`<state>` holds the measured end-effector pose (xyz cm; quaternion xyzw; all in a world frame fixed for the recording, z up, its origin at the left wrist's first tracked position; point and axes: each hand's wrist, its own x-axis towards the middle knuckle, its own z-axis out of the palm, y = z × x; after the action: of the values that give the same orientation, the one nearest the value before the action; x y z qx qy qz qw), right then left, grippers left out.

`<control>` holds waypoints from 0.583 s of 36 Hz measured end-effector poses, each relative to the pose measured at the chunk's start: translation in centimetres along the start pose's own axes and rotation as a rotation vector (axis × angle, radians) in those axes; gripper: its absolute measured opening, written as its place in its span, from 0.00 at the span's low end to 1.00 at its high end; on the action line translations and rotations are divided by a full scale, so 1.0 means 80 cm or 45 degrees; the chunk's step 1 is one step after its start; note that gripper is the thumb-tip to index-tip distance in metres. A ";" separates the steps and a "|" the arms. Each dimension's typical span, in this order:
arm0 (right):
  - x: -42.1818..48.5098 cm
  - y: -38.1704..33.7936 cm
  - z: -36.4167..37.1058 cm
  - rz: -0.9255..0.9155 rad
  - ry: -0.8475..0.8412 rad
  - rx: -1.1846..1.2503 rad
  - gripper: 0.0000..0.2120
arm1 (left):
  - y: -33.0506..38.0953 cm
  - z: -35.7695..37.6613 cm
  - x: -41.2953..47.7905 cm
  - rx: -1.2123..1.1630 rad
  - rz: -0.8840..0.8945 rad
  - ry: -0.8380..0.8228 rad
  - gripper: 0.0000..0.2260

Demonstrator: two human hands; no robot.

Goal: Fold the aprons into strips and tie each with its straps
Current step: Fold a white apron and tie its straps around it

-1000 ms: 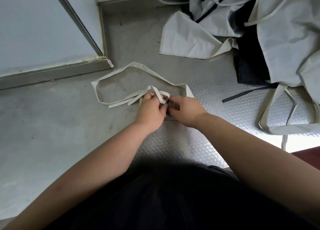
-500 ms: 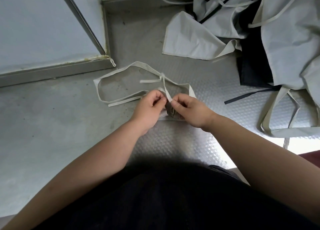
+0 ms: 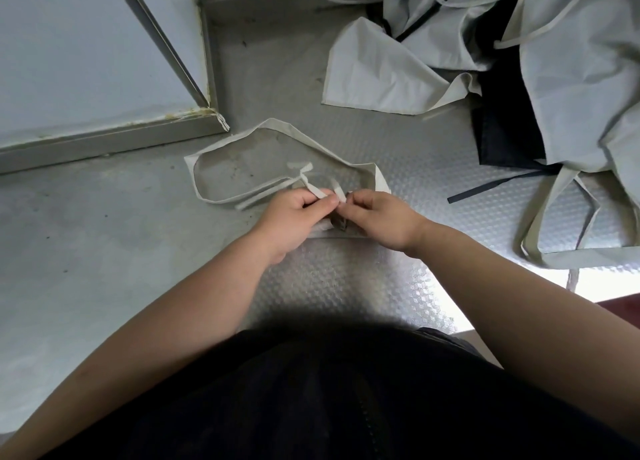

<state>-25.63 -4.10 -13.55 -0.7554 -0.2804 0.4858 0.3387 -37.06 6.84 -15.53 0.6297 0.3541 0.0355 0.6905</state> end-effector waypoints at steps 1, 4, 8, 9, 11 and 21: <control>0.000 -0.002 -0.002 0.040 -0.009 0.083 0.12 | -0.001 -0.001 0.001 -0.011 -0.015 -0.029 0.06; 0.003 -0.007 -0.008 0.132 -0.008 0.233 0.13 | -0.003 -0.005 -0.001 0.095 0.025 -0.126 0.09; 0.007 -0.007 -0.009 0.096 -0.029 -0.021 0.16 | 0.001 -0.006 -0.003 0.182 0.082 -0.162 0.13; 0.008 -0.007 -0.010 0.093 -0.036 -0.036 0.16 | 0.001 -0.007 -0.003 0.192 0.086 -0.165 0.12; 0.009 -0.007 -0.012 0.085 -0.059 -0.034 0.17 | 0.002 -0.010 -0.002 0.223 0.108 -0.157 0.10; 0.012 -0.002 -0.006 0.006 -0.006 -0.374 0.13 | 0.007 -0.012 -0.002 0.131 0.048 -0.149 0.10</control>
<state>-24.82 -3.39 -13.77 -0.7963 -0.3475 0.4421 0.2227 -37.51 7.70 -14.92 0.6720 0.3025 -0.0067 0.6759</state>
